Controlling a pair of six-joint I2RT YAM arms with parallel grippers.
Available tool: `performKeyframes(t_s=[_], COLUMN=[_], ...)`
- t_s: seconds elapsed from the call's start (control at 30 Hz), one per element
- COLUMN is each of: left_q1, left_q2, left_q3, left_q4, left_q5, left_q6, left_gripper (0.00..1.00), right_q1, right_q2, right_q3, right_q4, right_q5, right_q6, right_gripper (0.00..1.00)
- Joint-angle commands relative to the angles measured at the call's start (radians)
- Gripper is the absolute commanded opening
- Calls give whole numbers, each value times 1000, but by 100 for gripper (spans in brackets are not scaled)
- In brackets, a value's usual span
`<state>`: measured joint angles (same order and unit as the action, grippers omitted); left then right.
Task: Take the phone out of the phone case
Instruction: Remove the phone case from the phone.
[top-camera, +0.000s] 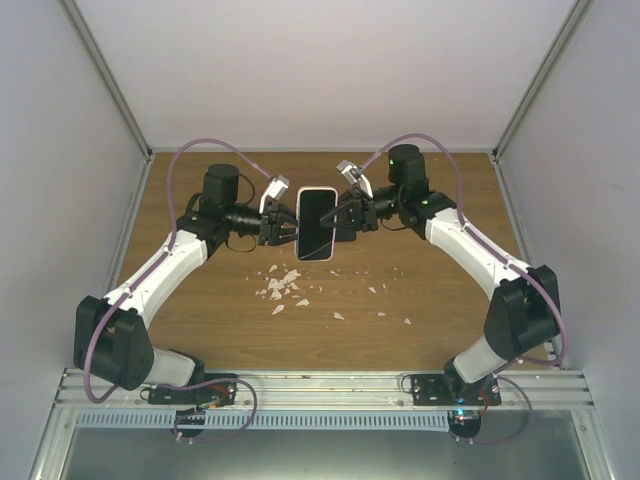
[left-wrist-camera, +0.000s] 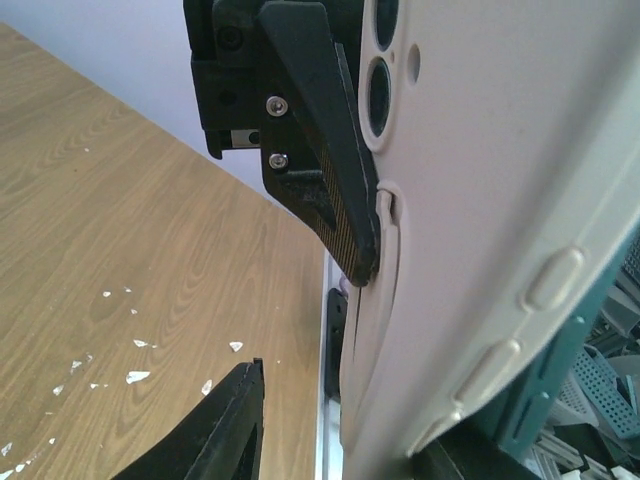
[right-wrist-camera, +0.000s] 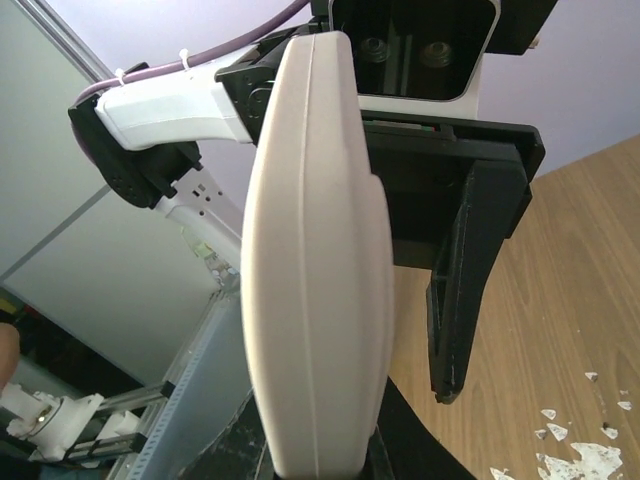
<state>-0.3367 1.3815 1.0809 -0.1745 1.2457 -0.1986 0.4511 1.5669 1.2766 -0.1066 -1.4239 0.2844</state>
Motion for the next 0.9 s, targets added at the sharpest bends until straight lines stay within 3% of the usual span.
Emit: performKeyframes(t_s=[0.0,0.27,0.47,0.87], left_q1=[-86,-93,-61,-11], left_q2=[33,38,1,-12], left_q3=[96,89,48,3], left_q4=[216,214,211,312], left_q5=[-134,-119,-120,-43], left_q6=[-53,-59,-58,-183], left_gripper=[34,32,38,3], right_q1=[222,222,160,101], right_q2=[59,80,56,64], right_q3=[18,57,50,43], right_q4=[-55,-66,-61,7], right_q5=[-117,-137,-114,-131], right_q6=[-31,-27,-20,61], right_gripper=[0,0,0,1])
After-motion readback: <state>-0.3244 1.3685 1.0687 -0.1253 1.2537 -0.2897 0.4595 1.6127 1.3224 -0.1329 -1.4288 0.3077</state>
